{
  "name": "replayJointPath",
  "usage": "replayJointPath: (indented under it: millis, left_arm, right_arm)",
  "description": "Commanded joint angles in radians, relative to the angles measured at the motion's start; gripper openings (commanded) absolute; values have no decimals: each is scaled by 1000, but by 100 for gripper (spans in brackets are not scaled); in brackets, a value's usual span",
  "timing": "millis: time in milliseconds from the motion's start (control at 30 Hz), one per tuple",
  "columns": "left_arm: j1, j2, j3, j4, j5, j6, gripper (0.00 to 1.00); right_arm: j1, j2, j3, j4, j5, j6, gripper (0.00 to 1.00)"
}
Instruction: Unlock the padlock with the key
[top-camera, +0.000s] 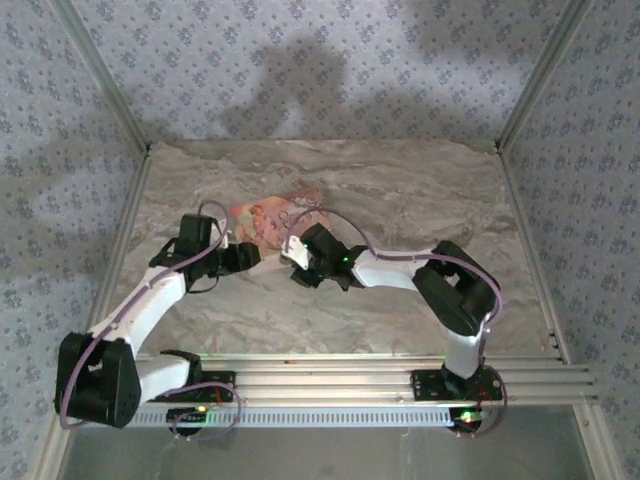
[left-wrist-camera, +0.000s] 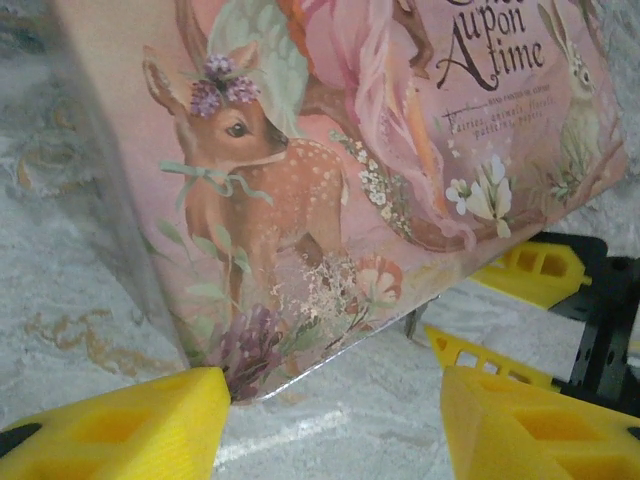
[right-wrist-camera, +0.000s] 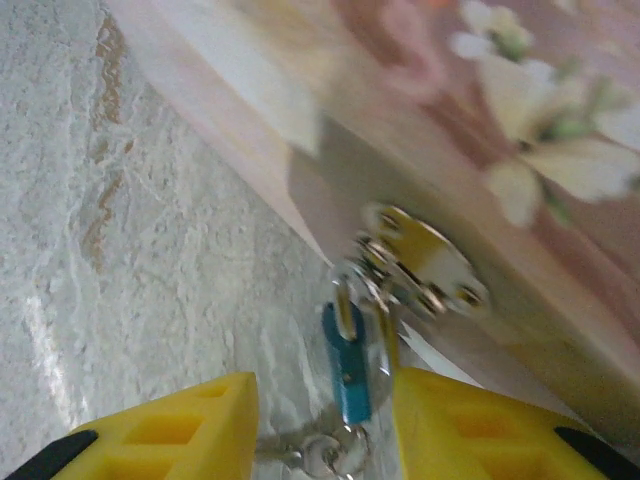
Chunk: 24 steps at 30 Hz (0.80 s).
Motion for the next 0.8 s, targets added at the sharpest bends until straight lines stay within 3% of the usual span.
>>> replayJointPath:
  millis: [0,333,767]
  left_arm:
    - [27,55,23,-24,-22,21,60]
    - [68,103,49,-14,-13,41,60]
    - [70,45,38,-23,-19,49,60]
  right_arm:
    - [-6,53,59,-34,-48,-49,40]
    - [-35,164,175,-72,-102,-33,30]
    - [-58,152,149,-50,-162,-6,0]
